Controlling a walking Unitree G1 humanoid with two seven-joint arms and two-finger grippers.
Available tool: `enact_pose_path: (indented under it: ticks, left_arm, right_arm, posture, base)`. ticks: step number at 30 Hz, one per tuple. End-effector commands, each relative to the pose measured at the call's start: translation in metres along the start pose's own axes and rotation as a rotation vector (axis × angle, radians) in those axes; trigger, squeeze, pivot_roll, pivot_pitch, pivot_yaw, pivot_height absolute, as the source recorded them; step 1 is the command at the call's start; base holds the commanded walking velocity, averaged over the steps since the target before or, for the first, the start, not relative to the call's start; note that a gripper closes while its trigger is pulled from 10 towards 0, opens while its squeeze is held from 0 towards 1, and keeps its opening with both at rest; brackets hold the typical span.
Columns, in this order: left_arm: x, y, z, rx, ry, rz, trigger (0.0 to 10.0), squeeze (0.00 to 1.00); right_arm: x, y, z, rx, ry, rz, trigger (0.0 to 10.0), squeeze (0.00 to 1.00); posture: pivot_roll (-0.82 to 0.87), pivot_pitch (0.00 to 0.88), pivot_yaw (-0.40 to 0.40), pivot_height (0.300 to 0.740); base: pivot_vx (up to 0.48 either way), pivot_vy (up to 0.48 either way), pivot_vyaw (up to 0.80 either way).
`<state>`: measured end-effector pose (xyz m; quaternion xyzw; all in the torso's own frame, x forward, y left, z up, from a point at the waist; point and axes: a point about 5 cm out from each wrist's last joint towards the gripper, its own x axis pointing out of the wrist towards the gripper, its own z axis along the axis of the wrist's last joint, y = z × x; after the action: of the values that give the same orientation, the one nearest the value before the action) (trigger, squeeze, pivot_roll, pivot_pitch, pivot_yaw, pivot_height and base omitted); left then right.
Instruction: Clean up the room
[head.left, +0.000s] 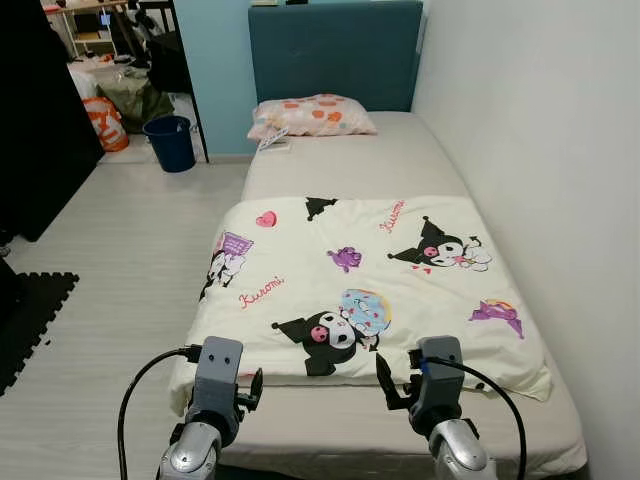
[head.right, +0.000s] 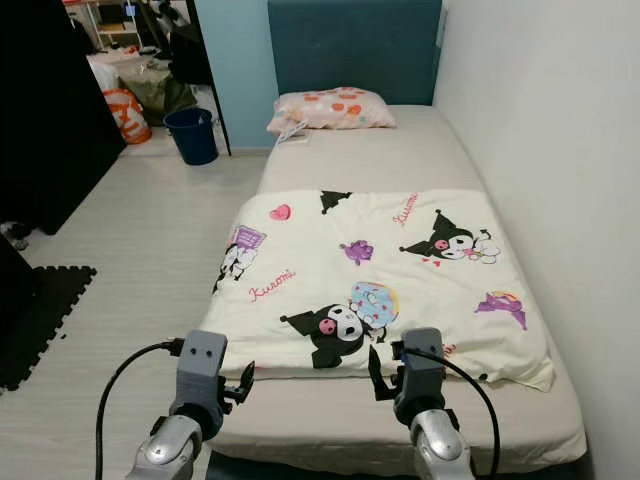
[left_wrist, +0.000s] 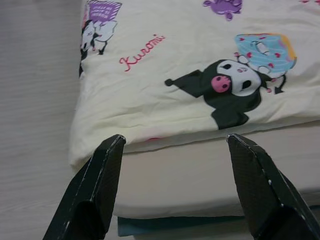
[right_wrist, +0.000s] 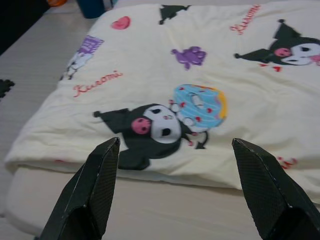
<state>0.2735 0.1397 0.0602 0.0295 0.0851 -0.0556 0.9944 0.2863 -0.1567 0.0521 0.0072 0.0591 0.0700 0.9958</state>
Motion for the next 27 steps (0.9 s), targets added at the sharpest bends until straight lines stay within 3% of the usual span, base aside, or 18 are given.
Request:
enact_pose_path:
  ticks: [1, 3, 16, 22, 27]
  left_arm:
    - [-0.0020, 0.0043, -0.0065, 0.021, 0.027, 0.010, 10.0, 0.00]
    - [-0.0019, 0.0035, -0.0071, 0.034, 0.028, 0.001, 10.0, 0.00]
    - [-0.0009, 0.0025, -0.0069, 0.046, 0.031, 0.001, 10.0, 0.00]
    - [-0.0011, 0.0033, -0.0084, 0.003, 0.041, 0.002, 10.0, 0.00]
    - [-0.0016, 0.0045, -0.0062, 0.026, 0.012, 0.005, 10.0, 0.00]
  right_arm:
    - [-0.0014, 0.0026, -0.0033, 0.012, 0.009, 0.005, 10.0, 0.00]
    - [-0.0013, 0.0031, -0.0032, 0.013, 0.008, 0.008, 10.0, 0.00]
    - [-0.0021, 0.0028, -0.0035, 0.014, 0.008, 0.009, 10.0, 0.00]
    - [-0.0018, 0.0030, -0.0030, 0.013, 0.007, 0.011, 10.0, 0.00]
    - [-0.0013, 0.0033, -0.0029, 0.015, 0.007, 0.013, 10.0, 0.00]
  posture:
    - [-0.07, 0.128, 0.018, 0.740]
    - [-0.07, 0.129, 0.018, 0.740]
    - [-0.07, 0.117, 0.020, 0.740]
    - [-0.08, 0.114, 0.017, 0.740]
    - [-0.07, 0.112, 0.016, 0.740]
  base:
    - [0.000, 0.000, 0.00]
    - [0.000, 0.000, 0.00]
    - [0.000, -0.480, 0.00]
    - [0.000, 0.320, 0.00]
    - [0.000, 0.288, 0.00]
